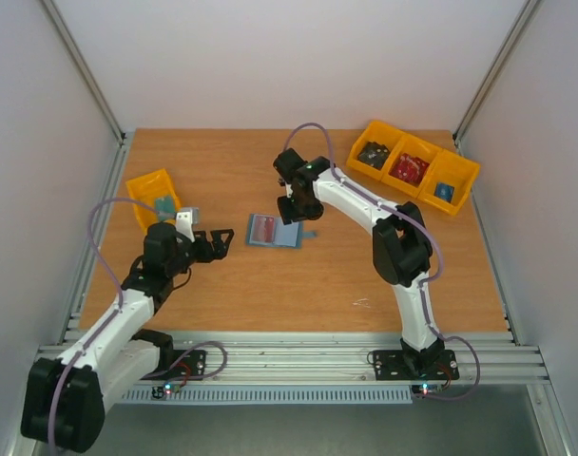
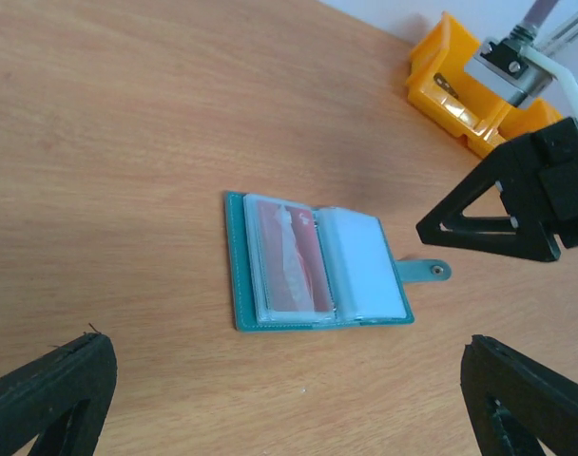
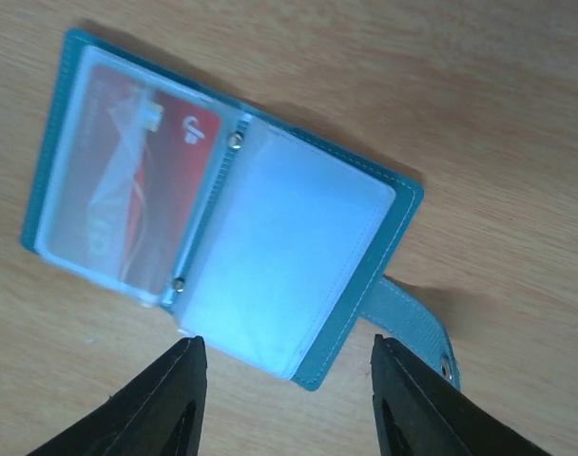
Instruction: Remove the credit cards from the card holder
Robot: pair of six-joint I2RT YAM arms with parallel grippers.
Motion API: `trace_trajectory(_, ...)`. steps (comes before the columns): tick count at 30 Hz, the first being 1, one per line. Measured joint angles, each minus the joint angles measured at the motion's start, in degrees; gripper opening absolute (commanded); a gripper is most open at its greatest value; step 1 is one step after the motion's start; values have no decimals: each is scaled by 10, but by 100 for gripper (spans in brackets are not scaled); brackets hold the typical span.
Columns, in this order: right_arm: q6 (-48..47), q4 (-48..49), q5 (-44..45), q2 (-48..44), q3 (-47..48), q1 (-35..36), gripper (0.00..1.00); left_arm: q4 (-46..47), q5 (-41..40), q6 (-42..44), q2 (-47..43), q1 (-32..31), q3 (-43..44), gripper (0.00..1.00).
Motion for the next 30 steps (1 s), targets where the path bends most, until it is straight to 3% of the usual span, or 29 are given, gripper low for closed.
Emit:
trace_trajectory(10,30,21,20,50,-11,18,61,48,3,-57,142,0,3,99)
trace_trajectory(17,42,32,39,53,-23,19,62,71,33,-88,245,0,39,99)
trace_trajectory(30,47,65,22,60,-66,16,62,75,53,-131,384,-4,115,88)
